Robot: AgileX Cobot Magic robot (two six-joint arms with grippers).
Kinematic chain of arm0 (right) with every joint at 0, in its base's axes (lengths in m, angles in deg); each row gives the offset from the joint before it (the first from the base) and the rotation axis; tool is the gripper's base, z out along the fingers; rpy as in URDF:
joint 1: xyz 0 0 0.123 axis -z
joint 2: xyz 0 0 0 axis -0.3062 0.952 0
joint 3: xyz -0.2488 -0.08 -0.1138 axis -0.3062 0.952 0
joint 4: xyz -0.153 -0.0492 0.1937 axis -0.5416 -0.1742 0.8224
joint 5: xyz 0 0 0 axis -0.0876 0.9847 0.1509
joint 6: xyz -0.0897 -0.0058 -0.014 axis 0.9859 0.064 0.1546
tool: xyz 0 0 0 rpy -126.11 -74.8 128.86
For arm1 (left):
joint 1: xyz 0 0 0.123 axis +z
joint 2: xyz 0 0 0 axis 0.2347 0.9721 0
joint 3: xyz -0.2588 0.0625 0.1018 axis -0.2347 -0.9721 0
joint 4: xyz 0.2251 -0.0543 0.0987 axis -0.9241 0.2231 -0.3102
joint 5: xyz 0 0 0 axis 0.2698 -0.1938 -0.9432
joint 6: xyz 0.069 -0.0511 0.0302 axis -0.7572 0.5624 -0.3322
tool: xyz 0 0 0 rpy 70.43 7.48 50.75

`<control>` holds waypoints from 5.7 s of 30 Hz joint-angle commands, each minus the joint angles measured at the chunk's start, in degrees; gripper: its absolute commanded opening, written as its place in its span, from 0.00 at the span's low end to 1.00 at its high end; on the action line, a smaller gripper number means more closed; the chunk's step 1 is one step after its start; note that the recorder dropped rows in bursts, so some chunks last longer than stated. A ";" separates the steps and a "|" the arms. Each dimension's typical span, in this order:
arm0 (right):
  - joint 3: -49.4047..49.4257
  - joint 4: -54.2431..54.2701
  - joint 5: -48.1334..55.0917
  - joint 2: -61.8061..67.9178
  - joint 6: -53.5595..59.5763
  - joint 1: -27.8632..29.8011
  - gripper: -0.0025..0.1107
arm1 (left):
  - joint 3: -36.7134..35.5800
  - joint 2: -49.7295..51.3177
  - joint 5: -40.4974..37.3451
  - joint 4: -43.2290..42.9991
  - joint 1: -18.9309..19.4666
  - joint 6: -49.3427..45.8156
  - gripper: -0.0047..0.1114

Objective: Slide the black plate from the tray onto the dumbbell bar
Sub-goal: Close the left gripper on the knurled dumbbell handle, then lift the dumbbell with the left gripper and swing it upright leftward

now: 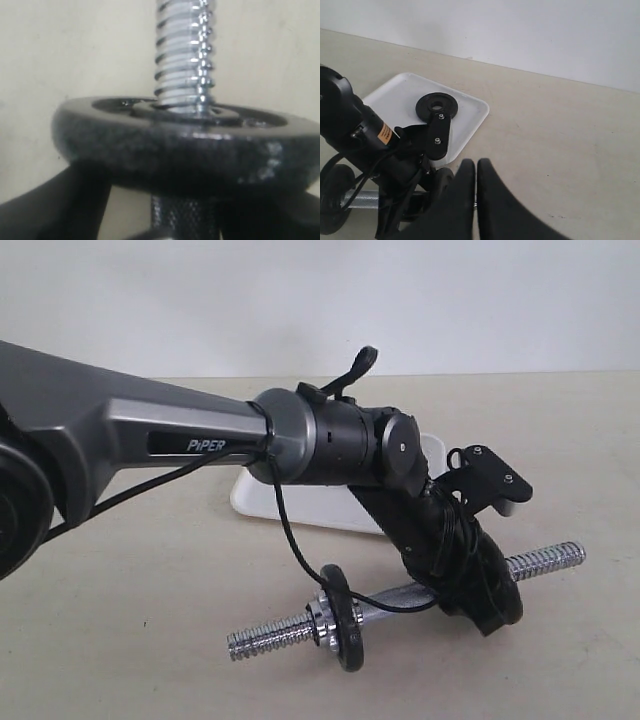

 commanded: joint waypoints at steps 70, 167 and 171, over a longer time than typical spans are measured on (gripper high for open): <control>0.24 0.51 0.16 0.12 -0.37 -0.01 0.02 | 0.07 2.80 -5.78 -4.80 0.01 2.34 0.08; 0.24 1.15 2.00 0.12 -0.37 -0.01 0.02 | -40.98 -34.16 32.26 37.82 23.14 -39.11 0.08; 0.24 1.15 1.90 0.12 -0.37 -0.01 0.02 | -40.98 -36.00 32.15 37.82 24.73 -39.55 0.08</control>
